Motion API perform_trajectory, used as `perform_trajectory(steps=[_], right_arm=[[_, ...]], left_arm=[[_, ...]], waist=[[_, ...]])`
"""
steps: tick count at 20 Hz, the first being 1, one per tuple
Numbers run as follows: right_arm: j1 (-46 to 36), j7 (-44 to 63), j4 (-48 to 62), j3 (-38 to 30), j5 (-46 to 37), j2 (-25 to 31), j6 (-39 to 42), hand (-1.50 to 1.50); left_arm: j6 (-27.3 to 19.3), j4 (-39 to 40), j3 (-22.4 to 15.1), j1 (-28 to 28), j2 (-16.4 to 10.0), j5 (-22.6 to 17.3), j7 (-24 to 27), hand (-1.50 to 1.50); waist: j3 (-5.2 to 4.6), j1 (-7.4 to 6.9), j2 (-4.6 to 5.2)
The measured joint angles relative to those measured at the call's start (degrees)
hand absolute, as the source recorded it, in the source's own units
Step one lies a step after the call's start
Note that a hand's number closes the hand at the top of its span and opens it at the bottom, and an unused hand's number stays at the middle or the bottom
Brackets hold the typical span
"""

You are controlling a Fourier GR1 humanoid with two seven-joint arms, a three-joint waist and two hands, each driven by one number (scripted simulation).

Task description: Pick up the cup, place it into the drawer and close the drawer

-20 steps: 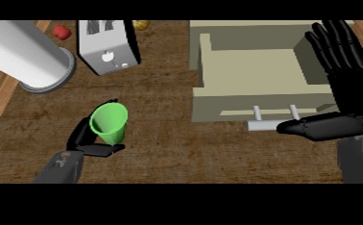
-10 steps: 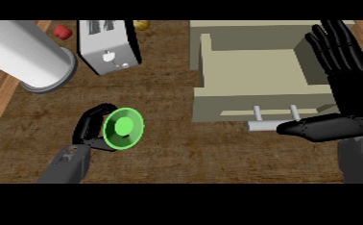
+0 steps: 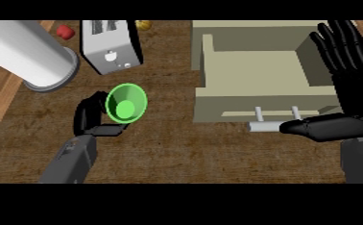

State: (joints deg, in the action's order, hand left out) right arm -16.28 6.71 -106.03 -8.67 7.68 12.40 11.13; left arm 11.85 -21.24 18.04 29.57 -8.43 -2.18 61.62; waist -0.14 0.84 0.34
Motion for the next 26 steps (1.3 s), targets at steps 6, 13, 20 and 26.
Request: perform_trajectory(steps=[6, 13, 20, 26], right_arm=[[1.5, 0.5, -0.4, -0.2, 0.2, 0.4, 0.6, -1.5], [1.6, -0.1, 0.3, -0.4, -1.0, 0.0, -0.2, -1.5], [1.5, -0.7, 1.0, -0.7, -0.7, -0.1, 0.0, -1.5], [2.4, -1.9, 0.8, -1.3, -1.0, 0.4, 0.4, -1.5]], left_arm=[[-1.8, -5.9, -0.9, 4.7, 2.1, -0.8, -3.5, 1.5], [-4.6, -17.7, -5.3, 10.8, 5.7, -1.4, -13.7, 1.5], [-12.5, -26.0, -11.6, 19.9, 7.8, -3.7, -28.6, 1.5], [-21.2, -26.8, -17.0, 28.7, 8.2, -5.3, -38.6, 1.5]], waist=[[0.1, -0.53, -0.34], [0.2, -1.17, -0.73], [0.19, -0.71, -0.64], [0.17, 0.05, -0.42]])
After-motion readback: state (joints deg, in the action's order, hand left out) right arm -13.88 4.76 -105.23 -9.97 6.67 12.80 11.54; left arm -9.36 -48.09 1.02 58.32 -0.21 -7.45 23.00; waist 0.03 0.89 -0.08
